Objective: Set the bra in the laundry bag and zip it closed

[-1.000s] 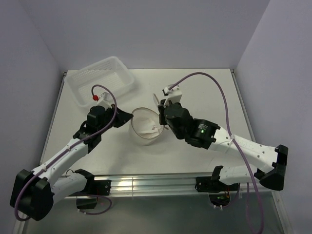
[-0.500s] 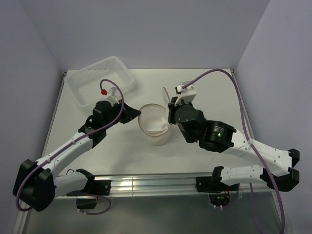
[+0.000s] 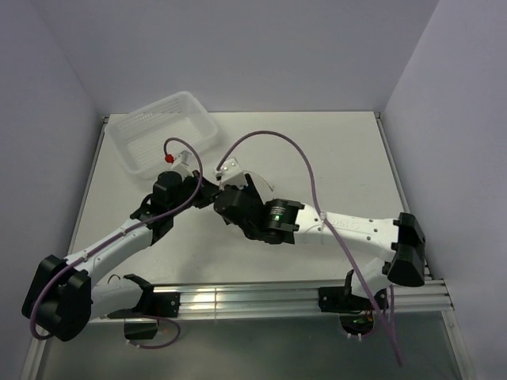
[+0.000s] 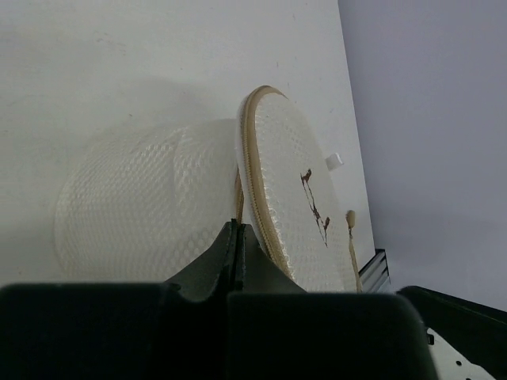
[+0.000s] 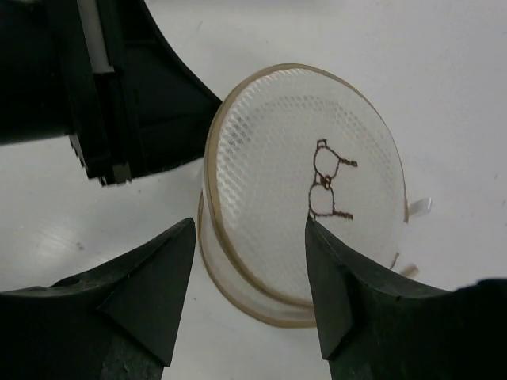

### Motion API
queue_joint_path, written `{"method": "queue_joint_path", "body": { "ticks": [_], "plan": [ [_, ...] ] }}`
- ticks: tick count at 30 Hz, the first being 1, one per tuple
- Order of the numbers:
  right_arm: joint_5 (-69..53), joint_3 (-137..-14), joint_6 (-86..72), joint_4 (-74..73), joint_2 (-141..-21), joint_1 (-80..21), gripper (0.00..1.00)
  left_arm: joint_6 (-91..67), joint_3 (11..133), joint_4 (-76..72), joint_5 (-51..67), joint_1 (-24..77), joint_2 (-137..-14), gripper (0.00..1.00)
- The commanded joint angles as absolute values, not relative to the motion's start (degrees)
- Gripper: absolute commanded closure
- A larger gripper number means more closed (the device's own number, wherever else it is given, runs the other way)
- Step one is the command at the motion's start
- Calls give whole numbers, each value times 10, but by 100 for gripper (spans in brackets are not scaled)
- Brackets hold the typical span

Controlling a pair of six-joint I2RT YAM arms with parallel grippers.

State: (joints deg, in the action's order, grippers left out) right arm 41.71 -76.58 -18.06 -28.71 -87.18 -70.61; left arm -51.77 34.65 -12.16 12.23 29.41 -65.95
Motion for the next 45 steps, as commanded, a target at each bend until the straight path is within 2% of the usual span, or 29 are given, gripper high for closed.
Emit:
{"method": "queue_joint_path", "body": {
  "ticks": [1, 5, 6, 8, 9, 12, 14, 15, 24, 25, 27, 28, 30, 31, 32, 35, 36, 38, 39, 41, 42, 45],
  "plan": [
    [376, -751, -185, -240, -769, -691, 34, -517, 332, -163, 130, 278, -645, 100],
    [226, -646, -203, -174, -647, -622, 40, -511, 334, -165, 137, 263, -647, 100],
    [148, -625, -212, -162, -634, -564, 44, -507, 336, -163, 138, 262, -648, 100],
    [106, -571, -235, -128, -609, -507, 45, -500, 344, -163, 138, 261, -647, 100],
    [93, -558, -246, -122, -611, -451, 43, -497, 345, -164, 137, 262, -646, 100],
    [61, -520, -284, -77, -633, -386, 34, -490, 348, -163, 131, 261, -643, 100],
    [18, -507, -313, -36, -656, -342, 20, -481, 356, -156, 129, 261, -651, 100],
    [7, -505, -322, -25, -675, -331, 16, -477, 359, -156, 125, 261, -655, 100],
    [-113, -473, -402, 89, -774, -288, 16, -478, 399, -186, 130, 261, -708, 99],
    [-121, -463, -417, 113, -777, -289, 24, -478, 400, -186, 126, 261, -710, 99],
    [-141, -454, -434, 135, -779, -288, 31, -476, 401, -181, 119, 261, -710, 97],
    [-140, -447, -439, 147, -780, -288, 44, -472, 402, -178, 111, 261, -709, 97],
    [-139, -440, -450, 152, -778, -287, 55, -469, 405, -168, 101, 261, -708, 92],
    [-135, -433, -454, 160, -775, -287, 73, -467, 411, -165, 97, 261, -708, 91],
    [-130, -426, -459, 166, -772, -287, 83, -466, 417, -164, 91, 260, -710, 90],
    [-113, -395, -478, 192, -745, -287, 100, -458, 446, -157, 82, 259, -729, 80],
    [-97, -382, -492, 202, -723, -287, 100, -454, 457, -140, 77, 259, -737, 69],
    [-79, -344, -508, 230, -700, -288, 100, -444, 491, -124, 70, 251, -757, 56],
    [-66, -331, -523, 236, -674, -289, 100, -443, 500, -115, 62, 247, -759, 45],
    [-27, -294, -540, 258, -651, -293, 100, -447, 506, -105, 61, 228, -747, 34],
    [-14, -282, -550, 266, -633, -295, 100, -446, 506, -100, 46, 224, -738, 26],
    [64, -258, -579, 279, -610, -329, 100, -439, 500, -48, 11, 224, -690, 16]
  ]
}}
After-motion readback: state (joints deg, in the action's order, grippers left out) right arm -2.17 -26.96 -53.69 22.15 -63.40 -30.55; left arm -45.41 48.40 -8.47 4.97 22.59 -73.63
